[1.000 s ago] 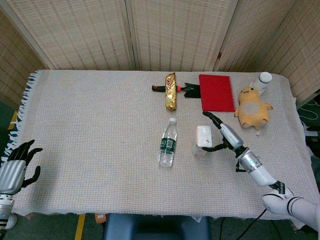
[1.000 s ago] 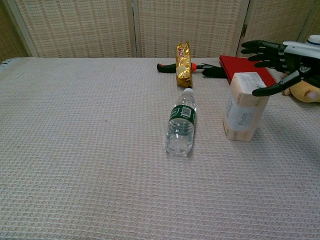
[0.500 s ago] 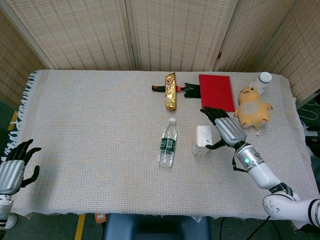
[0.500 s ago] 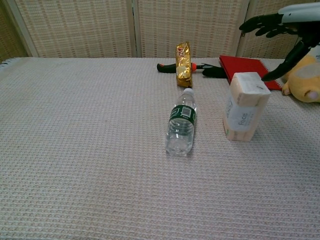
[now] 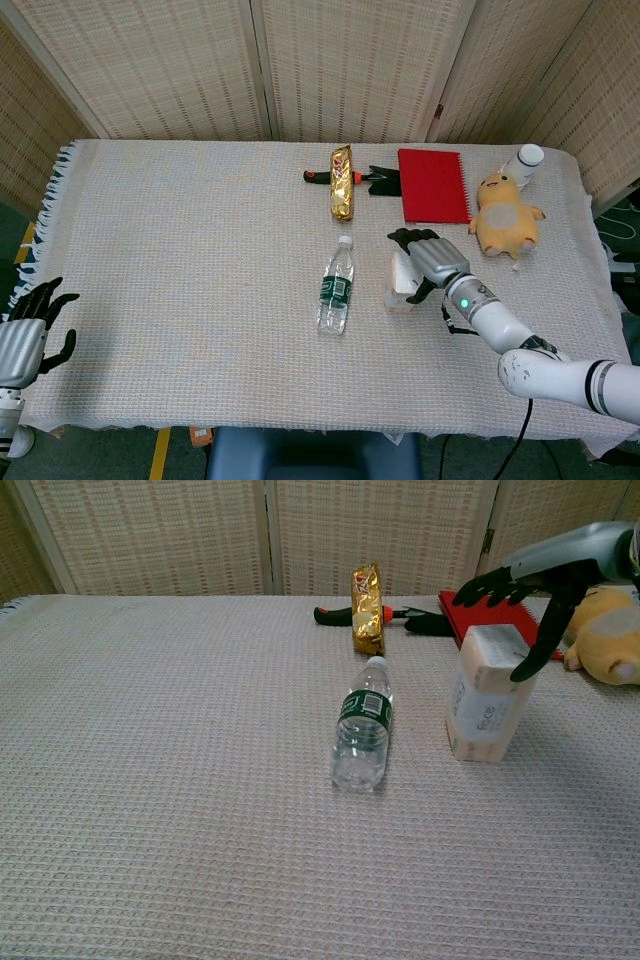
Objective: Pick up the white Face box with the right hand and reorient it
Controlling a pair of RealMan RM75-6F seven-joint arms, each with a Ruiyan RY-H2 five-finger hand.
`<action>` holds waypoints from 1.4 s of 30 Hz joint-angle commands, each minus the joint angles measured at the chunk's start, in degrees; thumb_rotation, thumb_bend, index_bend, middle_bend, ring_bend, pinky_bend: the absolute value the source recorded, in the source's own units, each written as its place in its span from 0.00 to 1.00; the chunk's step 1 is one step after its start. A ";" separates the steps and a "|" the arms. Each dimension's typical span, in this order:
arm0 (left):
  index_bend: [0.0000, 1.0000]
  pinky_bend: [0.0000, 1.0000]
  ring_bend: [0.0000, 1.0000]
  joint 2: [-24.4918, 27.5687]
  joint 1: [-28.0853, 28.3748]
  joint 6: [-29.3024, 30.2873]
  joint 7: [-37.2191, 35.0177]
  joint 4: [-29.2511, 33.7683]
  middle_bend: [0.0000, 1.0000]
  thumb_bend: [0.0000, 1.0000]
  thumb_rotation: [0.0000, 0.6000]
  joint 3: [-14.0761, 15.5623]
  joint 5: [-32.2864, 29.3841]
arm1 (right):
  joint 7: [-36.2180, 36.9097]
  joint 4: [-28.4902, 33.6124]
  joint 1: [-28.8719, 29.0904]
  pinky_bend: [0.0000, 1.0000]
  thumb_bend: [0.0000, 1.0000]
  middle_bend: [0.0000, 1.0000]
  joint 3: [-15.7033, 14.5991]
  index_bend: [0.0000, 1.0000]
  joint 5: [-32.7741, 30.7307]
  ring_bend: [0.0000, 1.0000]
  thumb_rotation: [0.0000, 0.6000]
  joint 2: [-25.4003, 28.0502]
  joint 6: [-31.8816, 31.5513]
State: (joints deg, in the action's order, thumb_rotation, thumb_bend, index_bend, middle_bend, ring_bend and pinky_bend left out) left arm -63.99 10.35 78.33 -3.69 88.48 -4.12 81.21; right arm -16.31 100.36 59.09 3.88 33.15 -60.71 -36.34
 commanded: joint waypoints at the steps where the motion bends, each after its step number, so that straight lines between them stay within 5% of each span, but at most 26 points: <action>1: 0.21 0.10 0.00 -0.01 0.02 -0.07 -0.07 0.00 0.00 0.50 1.00 0.01 0.00 | -0.77 -0.66 0.82 0.00 0.01 0.00 -0.79 0.00 -1.11 0.00 1.00 -0.86 -0.61; 23: 0.21 0.10 0.00 0.01 -0.07 0.13 -1.07 -0.59 0.00 0.50 1.00 -0.25 -0.02 | -3.22 -1.32 2.32 0.00 0.01 0.16 -2.97 0.13 -4.01 0.15 1.00 -3.37 -4.80; 42: 0.21 0.10 0.00 -0.08 -0.01 -0.10 -1.20 -0.77 0.00 0.50 1.00 -0.33 -0.20 | -3.38 -1.54 1.97 0.00 0.01 0.34 -2.63 0.35 -3.26 0.33 1.00 -3.71 -6.53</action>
State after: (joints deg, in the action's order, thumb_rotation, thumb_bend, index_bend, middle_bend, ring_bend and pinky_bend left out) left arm -64.07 10.34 78.23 -4.88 87.71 -4.45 81.02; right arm -19.80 98.78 61.25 1.07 29.56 -64.40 -42.48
